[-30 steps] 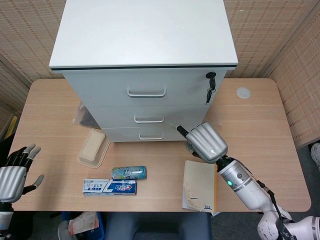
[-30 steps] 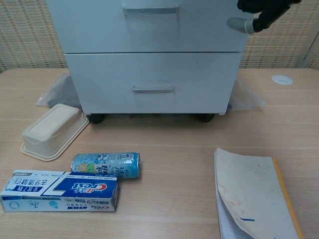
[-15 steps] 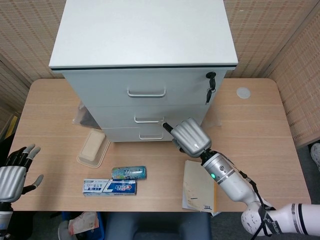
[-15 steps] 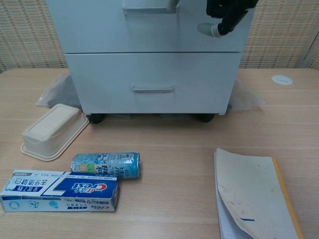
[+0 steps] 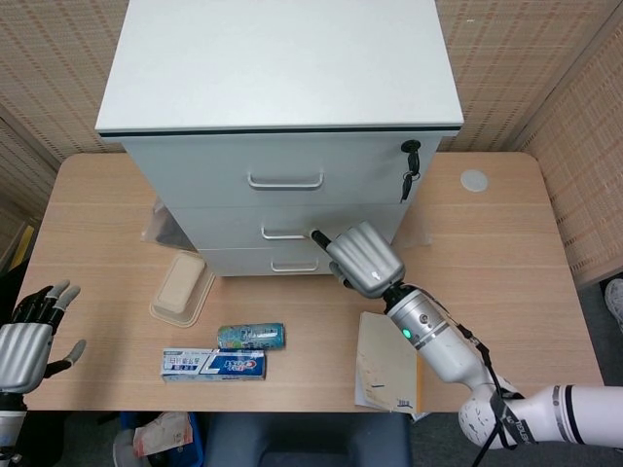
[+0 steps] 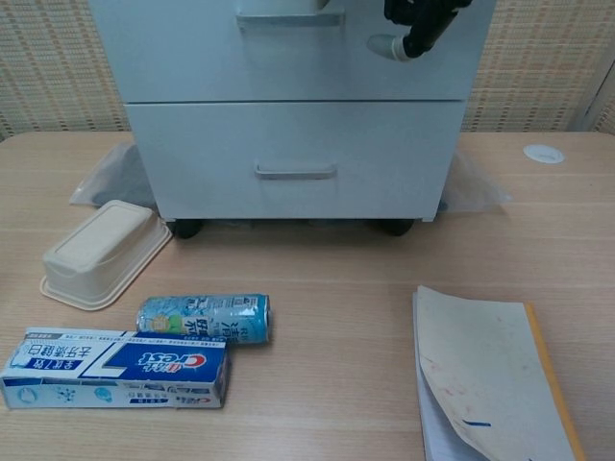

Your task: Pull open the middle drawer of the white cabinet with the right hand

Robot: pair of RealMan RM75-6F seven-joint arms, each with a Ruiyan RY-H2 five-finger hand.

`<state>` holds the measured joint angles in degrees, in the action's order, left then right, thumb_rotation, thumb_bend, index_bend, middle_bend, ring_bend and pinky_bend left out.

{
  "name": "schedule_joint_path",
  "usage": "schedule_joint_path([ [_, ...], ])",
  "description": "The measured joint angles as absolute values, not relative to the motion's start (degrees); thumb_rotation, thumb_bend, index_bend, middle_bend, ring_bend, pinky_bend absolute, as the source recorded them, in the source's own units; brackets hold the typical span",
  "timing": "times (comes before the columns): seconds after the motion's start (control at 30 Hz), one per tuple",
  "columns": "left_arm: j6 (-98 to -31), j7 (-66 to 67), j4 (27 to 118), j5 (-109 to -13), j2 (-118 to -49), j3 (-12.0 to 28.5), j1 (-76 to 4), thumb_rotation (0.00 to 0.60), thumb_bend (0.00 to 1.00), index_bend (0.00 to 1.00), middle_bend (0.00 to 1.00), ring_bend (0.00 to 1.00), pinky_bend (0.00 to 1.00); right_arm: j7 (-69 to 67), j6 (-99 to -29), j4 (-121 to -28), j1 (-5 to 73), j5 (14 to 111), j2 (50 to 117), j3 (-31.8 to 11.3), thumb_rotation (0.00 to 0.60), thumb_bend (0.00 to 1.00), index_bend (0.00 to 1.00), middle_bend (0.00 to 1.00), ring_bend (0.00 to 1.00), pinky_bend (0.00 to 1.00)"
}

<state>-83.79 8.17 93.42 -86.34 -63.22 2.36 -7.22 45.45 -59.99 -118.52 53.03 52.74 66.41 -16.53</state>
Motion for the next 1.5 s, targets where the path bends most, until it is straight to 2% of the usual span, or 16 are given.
schedule_joint_path([
  [0.37, -84.06, 8.09, 93.38, -86.18, -63.23, 2.19, -6.91, 0.6, 0.26, 0.12, 0.11, 0.1, 0.14, 45.87, -60.64, -118.46, 54.85, 51.5, 66.92, -14.47, 0.6, 0.41, 0.2, 0.93, 0.95, 0.85],
  [1.5, -83.24, 8.57, 93.49, -85.78, -63.35, 2.3, -7.45, 0.6, 0.26, 0.12, 0.11, 0.1, 0.14, 49.85, -67.05, -126.54, 51.86, 58.93, 63.84, -8.18, 0.6, 0.41, 0.2, 0.93, 0.95, 0.85],
])
